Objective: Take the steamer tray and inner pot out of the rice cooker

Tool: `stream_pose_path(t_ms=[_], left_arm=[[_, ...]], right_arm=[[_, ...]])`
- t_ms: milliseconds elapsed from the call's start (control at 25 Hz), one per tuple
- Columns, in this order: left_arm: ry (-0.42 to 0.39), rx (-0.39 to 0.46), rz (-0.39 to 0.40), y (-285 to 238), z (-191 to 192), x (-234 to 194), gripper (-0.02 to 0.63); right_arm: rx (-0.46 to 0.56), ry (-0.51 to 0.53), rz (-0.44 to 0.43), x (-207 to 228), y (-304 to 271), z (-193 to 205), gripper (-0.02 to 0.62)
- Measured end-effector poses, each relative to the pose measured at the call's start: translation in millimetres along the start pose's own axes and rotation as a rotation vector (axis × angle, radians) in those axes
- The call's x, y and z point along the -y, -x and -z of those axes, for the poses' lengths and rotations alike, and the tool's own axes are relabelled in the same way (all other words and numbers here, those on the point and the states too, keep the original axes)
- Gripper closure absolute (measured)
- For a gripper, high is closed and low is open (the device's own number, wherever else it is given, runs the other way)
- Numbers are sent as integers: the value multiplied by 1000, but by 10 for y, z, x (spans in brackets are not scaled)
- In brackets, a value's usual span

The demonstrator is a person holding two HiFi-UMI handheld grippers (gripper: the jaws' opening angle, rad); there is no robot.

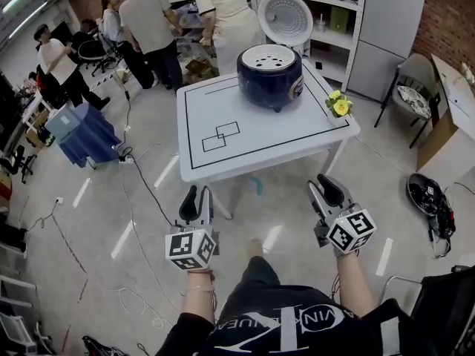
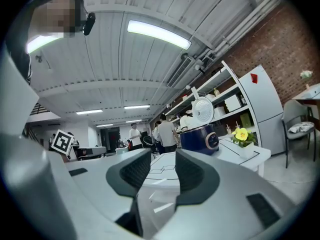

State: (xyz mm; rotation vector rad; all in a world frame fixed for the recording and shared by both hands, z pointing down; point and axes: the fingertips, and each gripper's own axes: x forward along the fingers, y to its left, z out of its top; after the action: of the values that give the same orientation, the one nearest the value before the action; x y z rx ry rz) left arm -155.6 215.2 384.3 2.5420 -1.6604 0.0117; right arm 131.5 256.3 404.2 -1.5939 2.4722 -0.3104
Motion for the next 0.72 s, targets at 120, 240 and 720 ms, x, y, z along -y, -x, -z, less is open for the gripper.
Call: stream_pose_path(t_ms=[120, 240, 720], left_arm=[[2, -19, 20, -368, -2, -132, 505], [4, -28, 37, -702, -39, -256, 505], [15, -33, 110, -1903, -240, -775, 505]], right_arm=[[-6, -6, 13, 126, -315, -13, 462], [-14, -9, 27, 238, -606, -25, 462], [0, -6, 106, 616, -1599, -123, 462]])
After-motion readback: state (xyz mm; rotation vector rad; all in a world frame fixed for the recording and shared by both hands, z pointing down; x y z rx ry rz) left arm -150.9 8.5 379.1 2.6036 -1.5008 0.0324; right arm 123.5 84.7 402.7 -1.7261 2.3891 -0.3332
